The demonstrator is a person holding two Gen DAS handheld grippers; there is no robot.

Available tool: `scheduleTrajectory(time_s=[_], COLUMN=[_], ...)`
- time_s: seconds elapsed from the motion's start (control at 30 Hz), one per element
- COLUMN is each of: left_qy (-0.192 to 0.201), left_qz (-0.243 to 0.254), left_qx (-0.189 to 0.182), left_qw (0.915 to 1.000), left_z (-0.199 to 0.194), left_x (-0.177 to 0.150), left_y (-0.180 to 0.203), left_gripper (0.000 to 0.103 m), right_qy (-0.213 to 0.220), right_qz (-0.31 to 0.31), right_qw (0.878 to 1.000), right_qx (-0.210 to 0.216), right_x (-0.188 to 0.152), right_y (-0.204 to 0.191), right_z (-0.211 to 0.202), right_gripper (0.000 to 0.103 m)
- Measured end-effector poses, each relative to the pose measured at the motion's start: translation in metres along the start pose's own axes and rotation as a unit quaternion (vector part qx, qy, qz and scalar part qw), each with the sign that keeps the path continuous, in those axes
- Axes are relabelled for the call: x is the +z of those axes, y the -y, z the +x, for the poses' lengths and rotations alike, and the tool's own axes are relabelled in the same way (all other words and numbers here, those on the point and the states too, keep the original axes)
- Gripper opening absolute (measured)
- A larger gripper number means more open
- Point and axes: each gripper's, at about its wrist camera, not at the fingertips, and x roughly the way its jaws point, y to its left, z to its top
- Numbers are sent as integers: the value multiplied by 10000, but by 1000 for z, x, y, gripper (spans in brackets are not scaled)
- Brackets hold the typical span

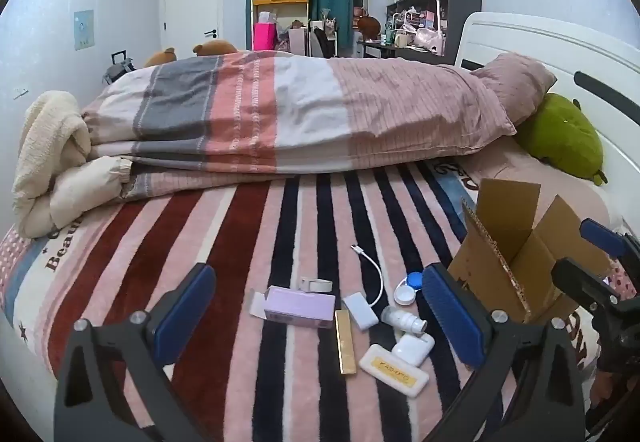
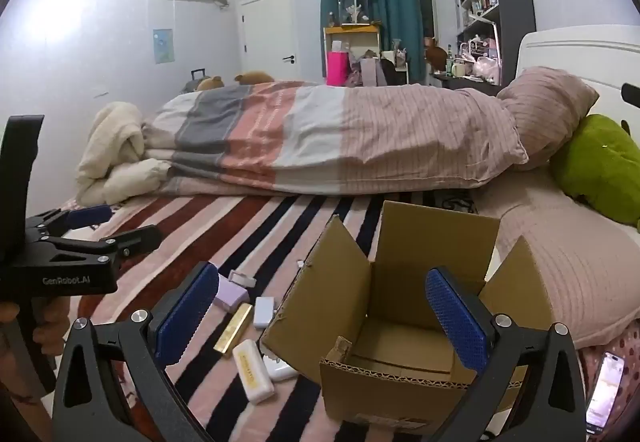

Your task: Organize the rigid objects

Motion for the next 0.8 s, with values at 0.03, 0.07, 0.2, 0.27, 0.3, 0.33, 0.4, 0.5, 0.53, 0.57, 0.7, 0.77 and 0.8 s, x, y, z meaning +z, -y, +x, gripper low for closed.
scheduleTrajectory(time_s=[0.03, 0.07, 0.2, 0.27, 0.3, 0.33, 0.4, 0.5, 0.53, 0.57, 0.7, 0.77, 0.8], left_qy=[54, 49, 32, 41, 45, 50, 53, 62, 49, 41, 51, 57, 54], left_qz=[-16, -10, -12, -15, -6, -2, 2, -8, -2, 1, -34, -45, -35], left_qx=[-5, 11, 10, 23, 44, 54, 56, 68, 90, 111, 103, 94, 113], left_qw=[10000, 10000, 10000, 10000, 10000, 10000, 10000, 10000, 9999, 9999, 9999, 9999, 9999], left_z=[0, 0, 0, 0, 0, -1, -2, -4, -5, -3, -8, -8, -7], left_x=[0, 0, 0, -1, -1, 1, 2, 3, 3, 2, 3, 2, 2], left_y=[0, 0, -1, -1, -1, 1, 3, 2, 3, 4, -3, -3, -2], left_gripper=[103, 103, 103, 103, 103, 103, 103, 103, 103, 103, 103, 103, 103], right_qy=[-54, -43, -32, 19, 38, 62, 74, 92, 95, 95, 96, 88, 87], right_qz=[61, 43, -158, -184, -153, -105, -100, -85, -85, -88, -60, -43, -36], right_qw=[10000, 10000, 9999, 9998, 9998, 9998, 9998, 9998, 9998, 9998, 9998, 9997, 9997], right_qx=[36, 38, 28, 31, 91, 143, 161, 176, 177, 171, 191, 209, 207], right_x=[0, 0, 4, 4, 5, 4, 4, 3, 3, 3, 4, 4, 4], right_y=[0, 0, -9, -10, -8, -4, -4, -6, -6, -6, -5, -6, -7], right_z=[0, 0, 1, -3, -7, -8, -11, -11, -12, -12, -13, -15, -15], right_gripper=[103, 103, 103, 103, 103, 103, 103, 103, 103, 103, 103, 103, 103])
